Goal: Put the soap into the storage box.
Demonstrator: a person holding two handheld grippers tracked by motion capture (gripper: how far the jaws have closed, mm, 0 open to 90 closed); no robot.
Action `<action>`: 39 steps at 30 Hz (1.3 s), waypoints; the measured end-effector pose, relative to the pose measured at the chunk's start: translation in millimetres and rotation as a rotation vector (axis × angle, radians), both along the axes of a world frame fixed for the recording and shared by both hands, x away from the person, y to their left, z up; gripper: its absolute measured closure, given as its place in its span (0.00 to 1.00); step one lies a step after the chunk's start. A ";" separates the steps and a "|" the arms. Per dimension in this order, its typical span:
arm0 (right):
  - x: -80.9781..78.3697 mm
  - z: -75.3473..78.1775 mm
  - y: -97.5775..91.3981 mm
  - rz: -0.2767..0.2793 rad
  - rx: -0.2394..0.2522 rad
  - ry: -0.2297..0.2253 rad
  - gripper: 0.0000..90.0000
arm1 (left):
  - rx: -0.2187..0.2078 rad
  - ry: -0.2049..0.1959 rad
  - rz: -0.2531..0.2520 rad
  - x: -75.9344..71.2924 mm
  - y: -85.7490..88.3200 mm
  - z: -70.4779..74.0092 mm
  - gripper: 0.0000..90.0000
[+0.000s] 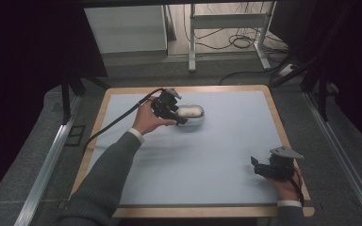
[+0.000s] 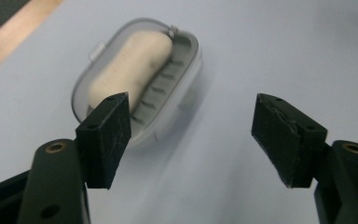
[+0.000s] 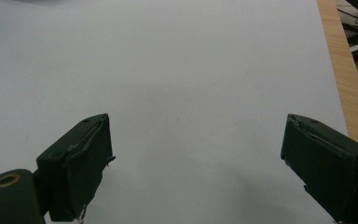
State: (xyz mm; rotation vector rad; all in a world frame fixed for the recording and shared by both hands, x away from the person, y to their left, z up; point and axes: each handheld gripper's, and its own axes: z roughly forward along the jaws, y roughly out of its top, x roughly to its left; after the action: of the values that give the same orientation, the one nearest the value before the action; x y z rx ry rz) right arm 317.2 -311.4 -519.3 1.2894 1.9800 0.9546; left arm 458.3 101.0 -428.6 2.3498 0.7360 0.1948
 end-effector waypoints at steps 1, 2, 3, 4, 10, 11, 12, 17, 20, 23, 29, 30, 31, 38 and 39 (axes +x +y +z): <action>-0.1 0.1 0.1 0.000 -0.001 0.000 0.09 | 0.000 0.017 0.005 -2.5 4.1 -2.4 0.34; -0.1 0.1 0.2 0.000 -0.001 0.000 0.09 | -0.010 0.023 0.012 -5.5 8.2 -4.6 0.34; -0.2 0.0 0.4 0.000 0.001 -0.001 0.09 | -0.028 0.021 0.025 -9.2 11.9 -6.3 0.34; -0.3 0.1 0.7 0.000 0.001 -0.001 0.09 | -0.036 0.020 0.029 -12.6 16.0 -7.7 0.35; -0.6 -0.4 3.1 0.004 -0.010 0.003 0.09 | -0.064 0.033 0.055 -34.6 35.0 -19.4 0.35; -0.7 -0.4 3.6 0.004 -0.010 0.002 0.09 | -0.070 0.036 0.062 -38.6 38.2 -21.5 0.34; -0.7 -0.3 3.9 0.008 -0.010 0.000 0.09 | -0.069 0.045 0.063 -42.5 42.2 -23.3 0.33; -1.4 0.0 4.3 0.008 -0.007 0.001 0.09 | -0.081 0.040 0.093 -66.0 60.8 -34.8 0.32; -1.6 0.4 4.6 0.009 -0.009 -0.001 0.09 | -0.114 0.046 0.103 -82.1 70.0 -42.7 0.32; -2.2 0.8 5.8 0.012 -0.012 -0.003 0.09 | -0.137 0.049 0.119 -96.1 79.4 -53.5 0.32; -2.4 0.9 7.2 0.012 -0.017 -0.002 0.09 | -0.216 0.043 0.183 -116.8 100.6 -74.1 0.33; -2.5 0.9 7.2 0.011 -0.017 -0.002 0.09 | -0.220 0.043 0.194 -120.1 103.6 -77.4 0.33; -2.6 0.9 7.2 0.011 -0.018 -0.003 0.09 | -0.228 0.042 0.202 -123.8 106.4 -80.4 0.33; -2.6 0.4 8.6 0.013 -0.021 -0.002 0.09 | -0.233 0.024 0.257 -141.6 121.2 -93.8 0.33; -2.5 0.2 9.0 0.015 -0.021 -0.002 0.09 | -0.235 0.025 0.255 -142.6 122.4 -95.0 0.33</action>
State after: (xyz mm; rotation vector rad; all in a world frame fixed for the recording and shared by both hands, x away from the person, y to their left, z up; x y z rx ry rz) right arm 314.7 -302.4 -519.1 1.2640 1.9956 0.9388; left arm 315.7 223.4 -523.7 2.0368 1.0135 0.1787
